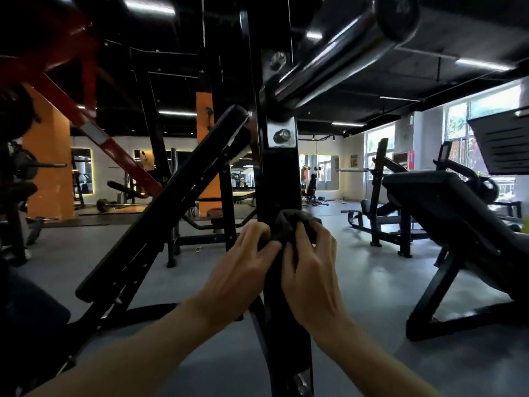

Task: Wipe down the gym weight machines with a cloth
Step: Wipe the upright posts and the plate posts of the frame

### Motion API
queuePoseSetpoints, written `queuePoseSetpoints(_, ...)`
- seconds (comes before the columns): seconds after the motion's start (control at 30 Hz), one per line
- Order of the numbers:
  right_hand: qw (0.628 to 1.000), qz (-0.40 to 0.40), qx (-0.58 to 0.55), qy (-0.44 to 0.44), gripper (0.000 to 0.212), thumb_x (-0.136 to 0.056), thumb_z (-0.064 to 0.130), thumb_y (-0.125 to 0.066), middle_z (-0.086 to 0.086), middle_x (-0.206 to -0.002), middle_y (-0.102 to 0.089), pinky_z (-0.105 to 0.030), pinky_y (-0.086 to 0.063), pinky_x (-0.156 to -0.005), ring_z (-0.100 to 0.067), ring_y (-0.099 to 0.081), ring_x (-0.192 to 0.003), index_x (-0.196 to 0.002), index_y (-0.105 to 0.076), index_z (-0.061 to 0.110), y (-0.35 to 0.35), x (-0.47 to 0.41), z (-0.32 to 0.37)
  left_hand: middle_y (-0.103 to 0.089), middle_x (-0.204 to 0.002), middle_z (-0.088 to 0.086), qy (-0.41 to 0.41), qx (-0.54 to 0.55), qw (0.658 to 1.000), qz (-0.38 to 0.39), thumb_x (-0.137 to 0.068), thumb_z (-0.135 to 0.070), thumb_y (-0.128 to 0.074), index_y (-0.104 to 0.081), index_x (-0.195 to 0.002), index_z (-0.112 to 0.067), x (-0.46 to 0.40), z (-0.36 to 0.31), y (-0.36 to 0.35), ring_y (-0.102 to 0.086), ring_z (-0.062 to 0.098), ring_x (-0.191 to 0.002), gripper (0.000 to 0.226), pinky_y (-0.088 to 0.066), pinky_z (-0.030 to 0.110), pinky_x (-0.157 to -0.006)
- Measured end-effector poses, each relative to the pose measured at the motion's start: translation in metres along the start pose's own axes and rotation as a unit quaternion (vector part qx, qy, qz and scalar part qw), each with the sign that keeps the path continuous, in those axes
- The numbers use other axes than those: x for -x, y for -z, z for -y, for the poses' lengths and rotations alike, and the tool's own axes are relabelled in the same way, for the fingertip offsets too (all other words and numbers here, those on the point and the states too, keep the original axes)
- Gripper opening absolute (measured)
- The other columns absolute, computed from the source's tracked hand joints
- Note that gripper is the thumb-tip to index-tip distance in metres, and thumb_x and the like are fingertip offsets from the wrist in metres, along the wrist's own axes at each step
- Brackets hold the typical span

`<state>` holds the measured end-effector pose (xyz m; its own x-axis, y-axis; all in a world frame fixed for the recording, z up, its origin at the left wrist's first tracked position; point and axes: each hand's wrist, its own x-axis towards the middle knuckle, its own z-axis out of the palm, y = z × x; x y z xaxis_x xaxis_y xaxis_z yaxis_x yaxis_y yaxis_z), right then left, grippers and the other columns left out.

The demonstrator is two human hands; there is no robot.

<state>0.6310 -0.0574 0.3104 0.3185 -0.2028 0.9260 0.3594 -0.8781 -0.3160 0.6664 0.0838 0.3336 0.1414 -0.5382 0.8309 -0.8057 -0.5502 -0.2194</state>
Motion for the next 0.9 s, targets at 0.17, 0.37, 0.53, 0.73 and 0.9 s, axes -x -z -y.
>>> queuePoseSetpoints(0.17, 0.999, 0.001, 0.035, -0.042, 0.085, -0.1, 0.059, -0.029, -0.023, -0.161, -0.018, -0.042, -0.023, -0.12, -0.036, -0.013, -0.152, -0.157, -0.02, -0.004, -0.03, -0.024, 0.019, -0.046, -0.128, 0.011, 0.054, 0.067, 0.994, -0.075, -0.096, -0.017, -0.046, -0.057, -0.115, -0.003, -0.016, 0.039, 0.016, -0.055, 0.021, -0.107, 0.026, -0.055, 0.031, -0.089)
queuePoseSetpoints(0.37, 0.994, -0.058, 0.053, -0.082, 0.1, -0.094, 0.068, -0.025, -0.024, -0.166, 0.001, -0.043, -0.011, -0.123, -0.036, 0.002, -0.154, -0.157, 0.0, -0.006, -0.046, -0.108, 0.055, -0.014, -0.169, 0.014, 0.043, 0.007, 0.996, -0.079, -0.104, -0.03, -0.03, -0.023, -0.158, -0.001, -0.082, 0.072, 0.052, -0.012, 0.024, -0.157, 0.062, -0.026, 0.043, -0.124)
queuePoseSetpoints(0.53, 0.984, -0.096, 0.079, -0.125, 0.082, -0.105, 0.038, -0.044, -0.028, -0.165, 0.001, -0.045, -0.011, -0.124, -0.041, 0.002, -0.154, -0.156, 0.001, -0.009, -0.063, -0.114, 0.067, 0.024, -0.167, -0.006, 0.013, 0.065, 0.997, 0.028, -0.099, -0.013, -0.046, 0.011, -0.159, -0.017, -0.104, 0.081, 0.056, 0.007, 0.011, -0.156, 0.083, -0.017, 0.037, -0.127)
queuePoseSetpoints(0.73, 0.982, -0.13, 0.139, -0.007, 0.071, -0.085, -0.014, -0.061, -0.036, -0.156, -0.027, -0.051, -0.019, -0.122, -0.048, -0.019, -0.15, -0.148, -0.029, -0.016, -0.077, -0.078, 0.063, 0.012, -0.168, -0.011, 0.062, 0.113, 0.987, 0.095, -0.082, 0.024, -0.04, 0.002, -0.16, -0.019, -0.112, 0.081, 0.084, 0.019, -0.008, -0.149, 0.098, 0.01, 0.013, -0.12)
queuePoseSetpoints(0.9, 0.985, -0.139, 0.093, -0.032, 0.067, -0.091, -0.008, -0.062, -0.032, -0.157, -0.031, -0.041, -0.011, -0.126, -0.045, -0.022, -0.15, -0.15, -0.031, -0.012, -0.067, -0.092, 0.074, 0.018, -0.166, -0.016, 0.07, 0.122, 0.982, 0.129, -0.082, 0.023, -0.041, 0.005, -0.16, -0.022, -0.112, 0.076, 0.095, 0.021, -0.01, -0.147, 0.102, -0.001, 0.017, -0.124)
